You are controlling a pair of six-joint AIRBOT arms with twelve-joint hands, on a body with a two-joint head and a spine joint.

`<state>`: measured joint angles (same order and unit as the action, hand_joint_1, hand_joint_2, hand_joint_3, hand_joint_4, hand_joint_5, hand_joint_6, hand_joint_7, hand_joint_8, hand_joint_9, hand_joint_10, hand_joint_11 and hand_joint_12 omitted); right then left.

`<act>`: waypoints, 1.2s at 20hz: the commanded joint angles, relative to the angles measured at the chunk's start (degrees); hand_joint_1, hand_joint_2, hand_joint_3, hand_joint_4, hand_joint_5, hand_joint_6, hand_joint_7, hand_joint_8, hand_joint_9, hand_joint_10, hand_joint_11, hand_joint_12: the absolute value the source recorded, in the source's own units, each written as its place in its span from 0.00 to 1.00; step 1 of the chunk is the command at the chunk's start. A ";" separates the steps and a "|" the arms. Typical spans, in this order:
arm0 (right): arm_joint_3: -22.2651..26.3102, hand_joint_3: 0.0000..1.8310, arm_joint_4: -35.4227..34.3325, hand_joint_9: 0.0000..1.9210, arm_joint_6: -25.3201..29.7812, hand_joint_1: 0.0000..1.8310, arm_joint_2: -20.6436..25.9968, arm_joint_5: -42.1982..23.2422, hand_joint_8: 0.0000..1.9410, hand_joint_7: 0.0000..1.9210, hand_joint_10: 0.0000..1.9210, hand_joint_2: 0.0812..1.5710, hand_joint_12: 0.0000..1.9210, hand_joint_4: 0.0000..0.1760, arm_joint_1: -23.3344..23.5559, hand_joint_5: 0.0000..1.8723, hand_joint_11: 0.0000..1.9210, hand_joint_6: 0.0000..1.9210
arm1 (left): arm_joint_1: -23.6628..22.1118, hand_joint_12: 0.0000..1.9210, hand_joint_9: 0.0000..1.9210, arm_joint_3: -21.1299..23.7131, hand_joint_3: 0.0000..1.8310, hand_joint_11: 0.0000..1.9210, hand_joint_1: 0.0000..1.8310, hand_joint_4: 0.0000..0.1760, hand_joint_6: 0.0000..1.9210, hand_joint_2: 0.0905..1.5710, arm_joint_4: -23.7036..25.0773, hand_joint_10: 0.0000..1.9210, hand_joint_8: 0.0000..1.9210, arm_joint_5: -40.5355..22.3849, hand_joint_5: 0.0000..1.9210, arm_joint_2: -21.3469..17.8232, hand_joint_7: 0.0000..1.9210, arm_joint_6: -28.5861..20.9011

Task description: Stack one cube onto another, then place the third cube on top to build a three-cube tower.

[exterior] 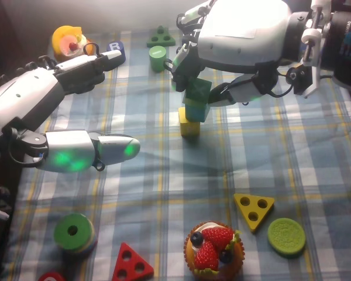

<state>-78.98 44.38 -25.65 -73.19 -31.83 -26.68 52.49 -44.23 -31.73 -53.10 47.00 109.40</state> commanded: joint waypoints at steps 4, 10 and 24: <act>-0.25 0.00 -1.76 0.56 -0.09 0.68 -0.25 -4.92 0.39 0.59 0.10 0.67 0.59 0.00 0.58 0.52 0.30 0.51 | -0.75 0.44 0.24 -0.41 0.00 0.04 0.35 1.00 0.00 0.48 1.84 0.00 0.00 -5.80 0.15 0.24 0.22 -0.42; -0.27 0.00 -1.74 0.58 -0.09 0.68 -0.39 -4.73 0.35 0.61 0.06 0.67 0.63 0.00 0.50 0.52 0.29 0.51 | -0.79 0.44 0.23 -0.41 0.00 0.02 0.36 1.00 0.00 0.47 1.85 0.00 0.00 -5.73 0.15 0.27 0.21 -0.42; -0.24 0.00 -1.72 0.57 -0.08 0.68 -0.40 -4.68 0.43 0.58 0.03 0.68 0.65 0.00 0.50 0.50 0.27 0.52 | -0.80 0.45 0.24 -0.40 0.00 0.02 0.35 1.00 0.00 0.47 1.83 0.00 0.00 -5.72 0.15 0.29 0.22 -0.42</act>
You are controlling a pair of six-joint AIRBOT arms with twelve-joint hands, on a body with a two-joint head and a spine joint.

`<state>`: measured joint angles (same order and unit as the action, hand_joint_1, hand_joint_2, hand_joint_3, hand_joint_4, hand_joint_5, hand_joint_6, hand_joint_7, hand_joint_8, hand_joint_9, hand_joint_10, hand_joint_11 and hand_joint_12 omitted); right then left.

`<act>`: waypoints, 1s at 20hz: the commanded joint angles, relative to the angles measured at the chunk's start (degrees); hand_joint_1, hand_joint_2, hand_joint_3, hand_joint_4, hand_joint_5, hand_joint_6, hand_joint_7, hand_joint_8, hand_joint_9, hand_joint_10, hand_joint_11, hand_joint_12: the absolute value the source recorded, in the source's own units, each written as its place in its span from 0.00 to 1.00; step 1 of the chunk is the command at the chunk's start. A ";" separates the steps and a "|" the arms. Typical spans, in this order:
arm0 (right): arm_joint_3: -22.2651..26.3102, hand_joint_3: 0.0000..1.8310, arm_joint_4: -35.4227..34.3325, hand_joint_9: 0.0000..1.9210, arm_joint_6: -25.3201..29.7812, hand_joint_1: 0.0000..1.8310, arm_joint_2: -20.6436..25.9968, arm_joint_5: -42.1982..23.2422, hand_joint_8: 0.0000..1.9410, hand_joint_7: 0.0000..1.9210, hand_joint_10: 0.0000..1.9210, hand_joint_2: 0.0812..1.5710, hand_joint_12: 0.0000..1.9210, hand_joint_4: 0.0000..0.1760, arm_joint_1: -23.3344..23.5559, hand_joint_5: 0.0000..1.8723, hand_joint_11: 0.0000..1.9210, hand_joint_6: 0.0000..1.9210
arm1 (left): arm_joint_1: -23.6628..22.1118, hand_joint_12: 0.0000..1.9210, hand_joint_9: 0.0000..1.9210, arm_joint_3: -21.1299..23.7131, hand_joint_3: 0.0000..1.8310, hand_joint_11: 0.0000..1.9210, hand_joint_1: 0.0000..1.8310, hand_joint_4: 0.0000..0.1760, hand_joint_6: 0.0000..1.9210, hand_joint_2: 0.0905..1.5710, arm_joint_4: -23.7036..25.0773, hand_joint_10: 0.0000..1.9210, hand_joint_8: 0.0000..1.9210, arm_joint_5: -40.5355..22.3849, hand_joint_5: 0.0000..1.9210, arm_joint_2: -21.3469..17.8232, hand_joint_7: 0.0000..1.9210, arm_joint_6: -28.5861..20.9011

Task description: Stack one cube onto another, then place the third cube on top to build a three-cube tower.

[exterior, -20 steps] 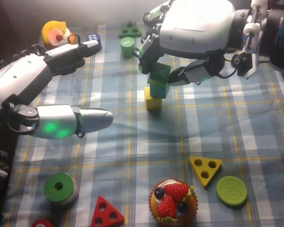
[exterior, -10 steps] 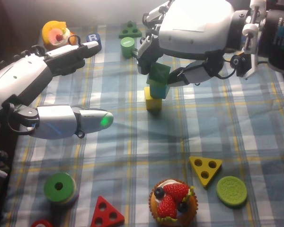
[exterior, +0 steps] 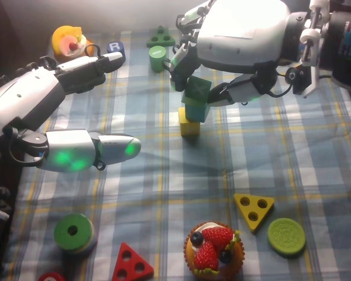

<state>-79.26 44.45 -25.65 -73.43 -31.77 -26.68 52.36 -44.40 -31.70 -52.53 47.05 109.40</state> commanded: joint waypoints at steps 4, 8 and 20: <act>0.05 0.00 -1.77 0.57 0.13 0.68 -0.10 -4.72 0.43 0.58 0.03 0.68 0.62 0.00 0.50 0.49 0.27 0.53 | -0.68 0.44 0.23 -0.22 0.00 0.01 0.34 1.00 0.00 0.47 1.80 0.00 0.00 -6.28 0.15 0.24 0.22 -0.42; 0.05 0.00 -1.67 0.54 0.24 0.71 0.05 -4.72 0.22 0.50 0.01 0.61 0.51 0.00 0.50 0.44 0.28 0.27 | -0.70 0.44 0.24 -0.22 0.00 0.02 0.35 1.00 0.00 0.47 1.80 0.00 0.00 -6.26 0.16 0.25 0.22 -0.42; 0.10 0.00 -1.43 0.47 0.80 0.73 0.21 -4.70 0.00 0.49 0.00 0.58 0.45 0.00 0.50 0.48 0.21 0.01 | -0.73 0.46 0.25 -0.22 0.00 0.01 0.37 1.00 0.00 0.47 1.79 0.00 0.00 -6.14 0.16 0.29 0.24 -0.42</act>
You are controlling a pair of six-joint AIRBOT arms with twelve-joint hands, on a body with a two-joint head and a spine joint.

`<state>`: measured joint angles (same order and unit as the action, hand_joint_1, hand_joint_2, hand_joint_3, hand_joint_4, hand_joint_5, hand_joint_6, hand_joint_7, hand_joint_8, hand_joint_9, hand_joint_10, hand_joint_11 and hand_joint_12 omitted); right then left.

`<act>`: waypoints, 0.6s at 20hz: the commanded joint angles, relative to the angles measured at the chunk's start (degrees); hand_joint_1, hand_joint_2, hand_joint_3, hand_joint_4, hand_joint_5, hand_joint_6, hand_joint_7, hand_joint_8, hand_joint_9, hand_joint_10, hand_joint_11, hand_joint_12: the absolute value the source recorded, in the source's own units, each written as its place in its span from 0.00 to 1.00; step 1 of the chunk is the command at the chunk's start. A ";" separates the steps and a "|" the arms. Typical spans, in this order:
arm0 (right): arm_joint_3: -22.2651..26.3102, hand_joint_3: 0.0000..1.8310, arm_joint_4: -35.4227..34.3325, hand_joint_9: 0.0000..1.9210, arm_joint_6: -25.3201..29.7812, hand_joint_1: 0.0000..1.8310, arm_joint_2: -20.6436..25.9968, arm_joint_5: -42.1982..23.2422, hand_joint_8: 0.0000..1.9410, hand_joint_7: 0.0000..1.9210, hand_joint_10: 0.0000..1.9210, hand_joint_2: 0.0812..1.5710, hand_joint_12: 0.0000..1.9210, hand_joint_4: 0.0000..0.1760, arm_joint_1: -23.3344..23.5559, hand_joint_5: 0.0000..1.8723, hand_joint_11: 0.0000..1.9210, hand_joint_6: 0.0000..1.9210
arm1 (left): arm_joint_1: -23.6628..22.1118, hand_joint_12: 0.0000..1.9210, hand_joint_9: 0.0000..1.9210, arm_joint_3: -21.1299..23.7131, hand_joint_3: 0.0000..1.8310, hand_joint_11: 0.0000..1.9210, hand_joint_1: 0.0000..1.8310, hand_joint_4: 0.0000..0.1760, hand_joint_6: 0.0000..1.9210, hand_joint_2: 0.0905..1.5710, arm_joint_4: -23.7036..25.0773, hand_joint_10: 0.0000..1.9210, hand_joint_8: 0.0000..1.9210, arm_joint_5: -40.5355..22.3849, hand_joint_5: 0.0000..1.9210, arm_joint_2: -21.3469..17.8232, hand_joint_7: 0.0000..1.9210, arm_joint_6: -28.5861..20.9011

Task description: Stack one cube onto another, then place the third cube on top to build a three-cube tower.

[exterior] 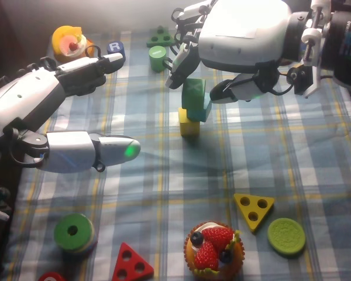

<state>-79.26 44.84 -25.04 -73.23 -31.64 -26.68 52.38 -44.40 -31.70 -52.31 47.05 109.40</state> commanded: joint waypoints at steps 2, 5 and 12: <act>0.28 0.00 -1.83 0.45 0.20 0.73 0.27 -4.84 0.00 0.49 0.00 0.58 0.47 0.00 0.50 0.48 0.17 0.00 | -0.76 0.46 0.25 -0.22 0.00 0.01 0.36 1.00 0.00 0.48 1.79 0.00 0.00 -6.33 0.17 0.31 0.24 -0.42; 0.68 0.00 -1.83 0.41 0.20 0.70 0.29 -4.87 0.00 0.44 0.00 0.57 0.48 0.00 0.51 0.44 0.09 0.00 | -0.82 0.46 0.25 -0.23 0.00 0.02 0.38 1.00 0.00 0.47 1.80 0.00 0.00 -6.33 0.16 0.32 0.23 -0.42; 2.36 0.00 -2.50 0.31 0.20 0.65 2.07 -6.17 0.00 0.32 0.00 0.54 0.58 0.00 0.59 0.36 0.03 0.00 | -0.81 0.43 0.23 -0.12 0.00 0.08 0.34 1.00 0.00 0.48 1.34 0.00 0.00 -7.57 0.13 0.03 0.21 -0.44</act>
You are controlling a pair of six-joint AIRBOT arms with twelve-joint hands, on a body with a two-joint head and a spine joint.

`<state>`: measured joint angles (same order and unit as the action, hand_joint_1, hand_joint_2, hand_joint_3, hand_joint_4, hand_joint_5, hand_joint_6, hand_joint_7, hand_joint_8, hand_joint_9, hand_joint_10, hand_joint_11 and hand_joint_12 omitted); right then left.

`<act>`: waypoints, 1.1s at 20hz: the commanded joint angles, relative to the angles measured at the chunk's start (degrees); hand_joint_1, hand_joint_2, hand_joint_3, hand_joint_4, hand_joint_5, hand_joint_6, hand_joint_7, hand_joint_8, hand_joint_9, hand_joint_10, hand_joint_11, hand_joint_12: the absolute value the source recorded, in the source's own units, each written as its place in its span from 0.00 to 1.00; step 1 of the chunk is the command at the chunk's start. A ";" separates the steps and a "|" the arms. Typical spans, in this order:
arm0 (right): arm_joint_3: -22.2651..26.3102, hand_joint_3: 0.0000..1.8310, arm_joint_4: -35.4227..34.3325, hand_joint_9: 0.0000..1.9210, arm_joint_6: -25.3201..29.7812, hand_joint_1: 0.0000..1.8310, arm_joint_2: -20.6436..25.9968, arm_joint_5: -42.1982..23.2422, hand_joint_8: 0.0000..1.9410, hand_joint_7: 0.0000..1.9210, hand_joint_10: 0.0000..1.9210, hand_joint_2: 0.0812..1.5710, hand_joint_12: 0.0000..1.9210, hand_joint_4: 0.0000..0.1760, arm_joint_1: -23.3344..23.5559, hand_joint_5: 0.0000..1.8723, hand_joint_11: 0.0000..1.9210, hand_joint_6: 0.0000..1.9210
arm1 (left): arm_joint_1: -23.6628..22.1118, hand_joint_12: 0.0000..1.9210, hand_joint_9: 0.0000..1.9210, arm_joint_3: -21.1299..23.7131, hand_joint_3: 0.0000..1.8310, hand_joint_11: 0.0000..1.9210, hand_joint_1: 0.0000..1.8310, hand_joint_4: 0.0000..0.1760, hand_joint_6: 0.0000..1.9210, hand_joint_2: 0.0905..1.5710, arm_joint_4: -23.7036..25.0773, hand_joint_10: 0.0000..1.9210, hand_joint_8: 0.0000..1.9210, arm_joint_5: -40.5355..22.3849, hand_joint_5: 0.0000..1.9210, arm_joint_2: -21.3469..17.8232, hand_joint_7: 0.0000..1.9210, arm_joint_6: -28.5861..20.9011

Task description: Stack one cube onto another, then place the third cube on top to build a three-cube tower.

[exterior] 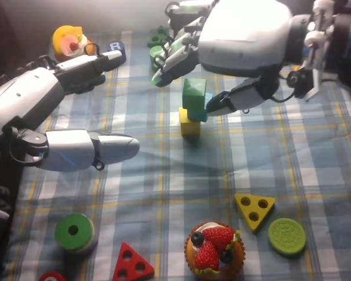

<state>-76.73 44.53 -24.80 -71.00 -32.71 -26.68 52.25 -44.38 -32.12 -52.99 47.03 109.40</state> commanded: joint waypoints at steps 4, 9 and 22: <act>1.38 0.00 -5.72 0.26 -0.04 0.60 3.00 -8.60 0.00 0.27 0.00 0.56 0.56 0.00 0.27 0.29 0.00 0.00 | 0.79 0.38 0.19 0.34 0.00 0.02 0.35 0.58 0.00 0.48 3.39 0.00 0.00 -9.78 0.14 -1.87 0.18 -7.05; 4.64 0.00 -11.09 0.19 -2.34 0.47 9.75 -13.69 0.00 0.21 0.00 0.57 0.40 0.00 -0.67 0.22 0.00 0.00 | 4.61 0.26 0.17 0.75 0.00 0.07 0.37 0.67 0.00 0.45 7.00 0.00 0.00 -17.33 0.09 -6.11 0.15 -21.30; 16.98 0.00 -48.68 0.09 -15.39 0.40 23.40 -50.70 0.00 0.07 0.00 0.59 0.15 0.40 -30.75 0.04 0.00 0.00 | 19.23 0.04 0.03 0.06 0.01 0.09 0.31 1.00 0.00 0.44 12.02 0.00 0.00 -42.51 0.00 -9.67 0.00 -52.65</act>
